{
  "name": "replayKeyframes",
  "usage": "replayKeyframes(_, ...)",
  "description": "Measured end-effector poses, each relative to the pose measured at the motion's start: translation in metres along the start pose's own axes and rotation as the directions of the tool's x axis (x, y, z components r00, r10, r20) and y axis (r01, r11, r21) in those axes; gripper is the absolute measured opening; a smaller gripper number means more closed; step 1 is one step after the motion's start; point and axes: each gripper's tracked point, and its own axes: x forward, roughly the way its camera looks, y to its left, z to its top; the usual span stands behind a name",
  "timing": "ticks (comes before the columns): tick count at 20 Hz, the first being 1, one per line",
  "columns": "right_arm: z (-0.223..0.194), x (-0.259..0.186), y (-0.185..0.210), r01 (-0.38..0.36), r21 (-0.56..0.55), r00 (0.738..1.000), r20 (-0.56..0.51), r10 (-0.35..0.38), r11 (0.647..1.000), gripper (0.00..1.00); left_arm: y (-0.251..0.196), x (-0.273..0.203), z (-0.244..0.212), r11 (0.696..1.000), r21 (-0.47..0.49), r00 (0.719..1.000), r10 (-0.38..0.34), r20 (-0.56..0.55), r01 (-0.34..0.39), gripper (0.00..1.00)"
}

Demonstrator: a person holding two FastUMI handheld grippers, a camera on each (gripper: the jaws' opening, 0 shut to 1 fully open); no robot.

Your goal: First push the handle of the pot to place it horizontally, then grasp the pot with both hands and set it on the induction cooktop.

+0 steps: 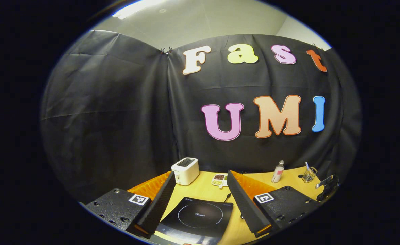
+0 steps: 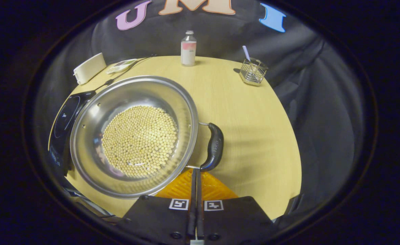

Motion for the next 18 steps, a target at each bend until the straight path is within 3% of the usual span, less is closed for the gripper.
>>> replayKeyframes(5, -0.001, -0.001, 0.0, -0.003, 0.004, 1.0, 0.002, 0.003, 1.0, 0.03, -0.003, 0.0, -0.005, 1.0, 0.002, 1.0, -0.007, -0.013, 0.007, 0.97)
replayKeyframes(10, -0.009, -0.013, -0.011, 0.023, 0.033, 1.0, 0.012, -0.024, 0.999, 0.03, -0.02, 0.005, -0.034, 0.998, 0.001, 0.992, -0.068, -0.104, 0.069, 0.97)
replayKeyframes(18, 0.007, -0.052, -0.029, 0.04, 0.11, 0.993, 0.108, -0.052, 0.993, 0.03, -0.063, 0.021, -0.096, 0.98, -0.023, 0.94, -0.194, -0.28, 0.196, 1.0)
